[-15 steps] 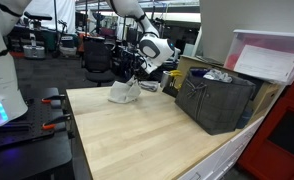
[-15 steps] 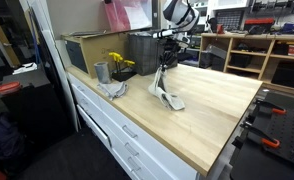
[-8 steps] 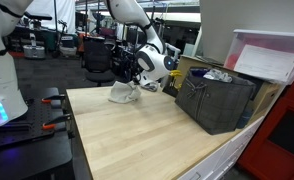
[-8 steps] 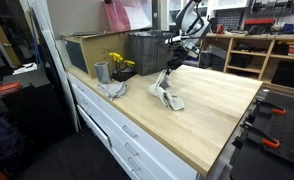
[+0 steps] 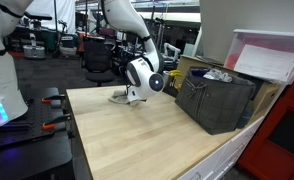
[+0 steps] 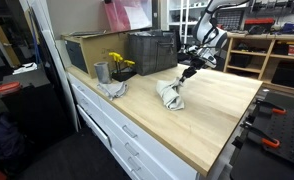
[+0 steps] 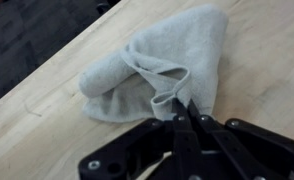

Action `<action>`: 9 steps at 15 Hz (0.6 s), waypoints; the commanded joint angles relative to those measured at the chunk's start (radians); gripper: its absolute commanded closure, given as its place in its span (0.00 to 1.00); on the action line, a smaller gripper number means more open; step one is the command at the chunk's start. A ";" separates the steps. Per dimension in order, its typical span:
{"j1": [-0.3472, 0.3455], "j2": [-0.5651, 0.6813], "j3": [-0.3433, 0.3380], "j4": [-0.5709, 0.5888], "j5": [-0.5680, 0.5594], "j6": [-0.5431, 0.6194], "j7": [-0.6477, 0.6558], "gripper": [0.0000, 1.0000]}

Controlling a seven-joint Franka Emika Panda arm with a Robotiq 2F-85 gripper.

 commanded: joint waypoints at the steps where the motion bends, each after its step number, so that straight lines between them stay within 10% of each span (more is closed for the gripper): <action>1: -0.027 -0.037 -0.045 -0.119 0.089 0.034 -0.057 0.99; 9: -0.023 -0.076 -0.185 -0.304 0.057 0.178 -0.065 0.99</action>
